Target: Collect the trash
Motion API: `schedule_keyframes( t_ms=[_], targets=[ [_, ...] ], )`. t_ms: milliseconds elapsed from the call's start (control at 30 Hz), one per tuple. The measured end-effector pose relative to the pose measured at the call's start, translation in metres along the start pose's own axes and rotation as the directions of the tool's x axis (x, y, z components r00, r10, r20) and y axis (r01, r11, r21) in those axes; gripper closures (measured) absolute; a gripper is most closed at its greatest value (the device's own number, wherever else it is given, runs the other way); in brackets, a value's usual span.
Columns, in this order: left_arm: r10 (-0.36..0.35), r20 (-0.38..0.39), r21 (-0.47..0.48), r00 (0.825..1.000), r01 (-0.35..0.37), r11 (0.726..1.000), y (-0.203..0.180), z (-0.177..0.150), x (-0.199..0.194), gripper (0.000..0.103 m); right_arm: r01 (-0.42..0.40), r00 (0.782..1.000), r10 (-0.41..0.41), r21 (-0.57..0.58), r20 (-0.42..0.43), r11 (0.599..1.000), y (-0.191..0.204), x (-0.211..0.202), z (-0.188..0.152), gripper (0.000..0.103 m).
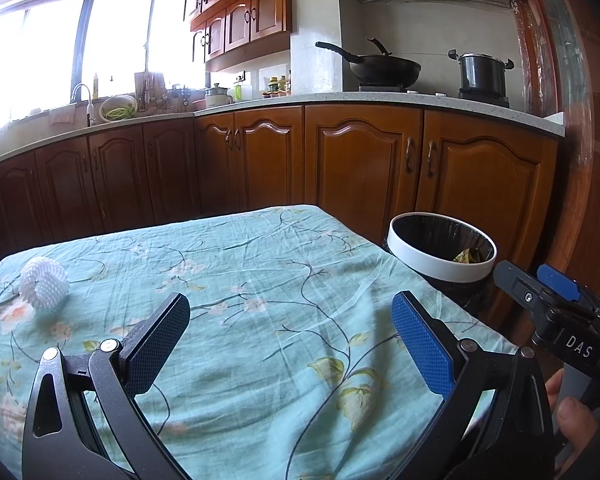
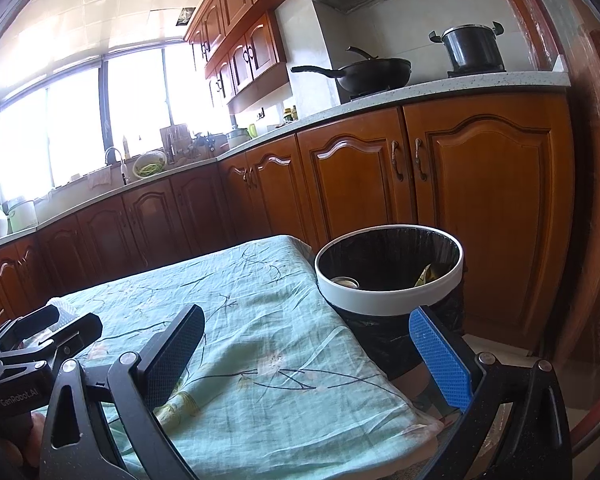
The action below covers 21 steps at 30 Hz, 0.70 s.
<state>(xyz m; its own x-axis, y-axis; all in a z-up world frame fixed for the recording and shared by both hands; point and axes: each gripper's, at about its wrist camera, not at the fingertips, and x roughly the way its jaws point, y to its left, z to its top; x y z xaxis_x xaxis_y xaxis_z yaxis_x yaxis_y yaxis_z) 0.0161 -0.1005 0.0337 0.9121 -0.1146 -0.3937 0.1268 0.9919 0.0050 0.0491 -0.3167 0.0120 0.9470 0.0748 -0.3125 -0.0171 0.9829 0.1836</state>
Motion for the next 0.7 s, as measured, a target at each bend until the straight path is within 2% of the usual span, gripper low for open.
schedule_keyframes(
  t_ms=[700],
  targets=[
    [0.000,0.000,0.001,1.000,0.000,1.000,0.0005,0.0005,0.0001,0.000,-0.003,1.000,0.003,0.003,-0.007,1.000,-0.0008,0.0026,-0.0005,0.000]
  ],
)
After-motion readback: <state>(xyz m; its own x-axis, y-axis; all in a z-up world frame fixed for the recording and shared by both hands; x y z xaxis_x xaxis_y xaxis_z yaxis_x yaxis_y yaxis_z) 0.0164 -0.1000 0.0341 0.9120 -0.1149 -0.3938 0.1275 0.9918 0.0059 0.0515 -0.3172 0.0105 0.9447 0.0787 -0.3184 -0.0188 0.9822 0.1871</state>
